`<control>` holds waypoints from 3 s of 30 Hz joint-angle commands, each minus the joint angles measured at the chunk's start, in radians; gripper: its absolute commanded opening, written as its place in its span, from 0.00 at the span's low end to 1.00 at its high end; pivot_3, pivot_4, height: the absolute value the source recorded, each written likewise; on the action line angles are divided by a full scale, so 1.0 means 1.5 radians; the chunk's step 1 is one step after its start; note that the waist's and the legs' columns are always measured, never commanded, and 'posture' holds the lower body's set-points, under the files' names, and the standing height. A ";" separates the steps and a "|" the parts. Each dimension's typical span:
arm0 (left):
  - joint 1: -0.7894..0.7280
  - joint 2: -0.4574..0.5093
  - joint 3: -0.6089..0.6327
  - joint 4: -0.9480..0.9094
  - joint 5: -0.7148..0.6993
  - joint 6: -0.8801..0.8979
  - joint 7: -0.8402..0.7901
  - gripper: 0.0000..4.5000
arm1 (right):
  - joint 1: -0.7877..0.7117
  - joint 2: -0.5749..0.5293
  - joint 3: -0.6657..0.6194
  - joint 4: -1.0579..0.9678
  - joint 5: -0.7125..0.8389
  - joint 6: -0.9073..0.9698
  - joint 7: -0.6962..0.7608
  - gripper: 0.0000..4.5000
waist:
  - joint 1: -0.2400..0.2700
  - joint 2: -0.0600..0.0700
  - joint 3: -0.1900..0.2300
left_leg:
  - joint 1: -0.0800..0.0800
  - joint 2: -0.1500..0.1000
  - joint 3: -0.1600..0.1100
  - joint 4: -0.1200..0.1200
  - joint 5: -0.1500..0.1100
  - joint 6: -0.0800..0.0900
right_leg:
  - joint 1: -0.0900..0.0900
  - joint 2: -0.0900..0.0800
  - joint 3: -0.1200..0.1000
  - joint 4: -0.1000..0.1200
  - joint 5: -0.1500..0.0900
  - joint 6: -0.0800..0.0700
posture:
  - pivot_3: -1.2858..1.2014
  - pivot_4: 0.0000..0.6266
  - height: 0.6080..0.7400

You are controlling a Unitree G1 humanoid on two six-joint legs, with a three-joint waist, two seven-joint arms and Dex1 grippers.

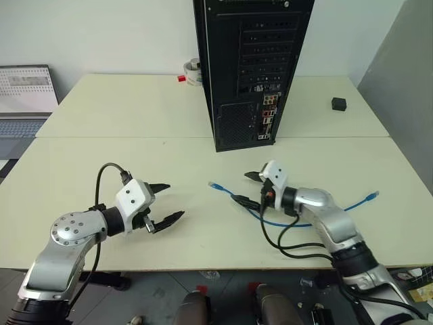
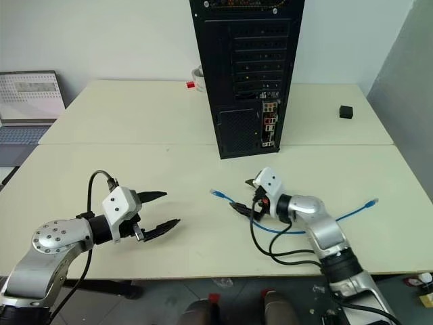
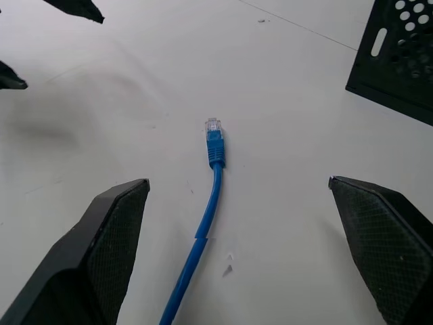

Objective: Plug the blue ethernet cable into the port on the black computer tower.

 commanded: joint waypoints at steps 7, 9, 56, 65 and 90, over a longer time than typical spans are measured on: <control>-0.011 0.004 0.024 0.021 -0.008 -0.028 -0.005 0.98 | -0.027 0.055 0.032 0.095 -0.069 -0.063 -0.011 1.00 | 0.002 0.000 0.000 | 0.000 -0.001 0.000 0.000 0.000 0.000 | 0.000 -0.001 0.000 0.000 0.000 0.000 | 0.52 0.24 1.00; -0.017 0.002 0.024 0.020 -0.015 -0.022 -0.006 1.00 | -0.031 0.065 0.032 0.109 -0.080 -0.067 -0.023 0.92 | 0.001 0.000 0.000 | 0.000 0.000 0.000 0.000 0.000 0.000 | 0.000 -0.001 0.000 0.000 0.000 0.000 | 0.52 0.24 1.00; -0.272 -0.051 -0.172 0.199 0.015 -0.057 -0.233 0.50 | -0.038 -0.046 0.083 -0.151 -0.072 0.027 0.186 0.00 | -0.004 0.000 0.000 | 0.000 -0.001 -0.001 0.000 0.000 0.000 | 0.000 0.000 -0.001 0.000 0.000 0.000 | 0.52 0.24 1.00; -0.277 -0.053 -0.178 0.219 0.023 -0.065 -0.248 0.06 | -0.044 -0.046 0.089 -0.155 -0.071 0.021 0.192 0.00 | -0.004 0.000 0.000 | 0.000 -0.001 -0.001 0.000 0.000 0.000 | 0.000 0.000 -0.001 0.000 0.000 0.000 | 0.52 0.24 1.00; -0.261 -0.094 -0.180 0.286 0.198 -0.528 -0.105 0.06 | -0.038 -0.112 -0.044 -0.271 0.139 0.283 0.225 0.62 | 0.000 0.000 0.000 | -0.001 -0.001 -0.002 0.001 0.000 0.000 | 0.000 -0.003 -0.001 0.000 0.000 0.000 | 0.52 0.24 1.00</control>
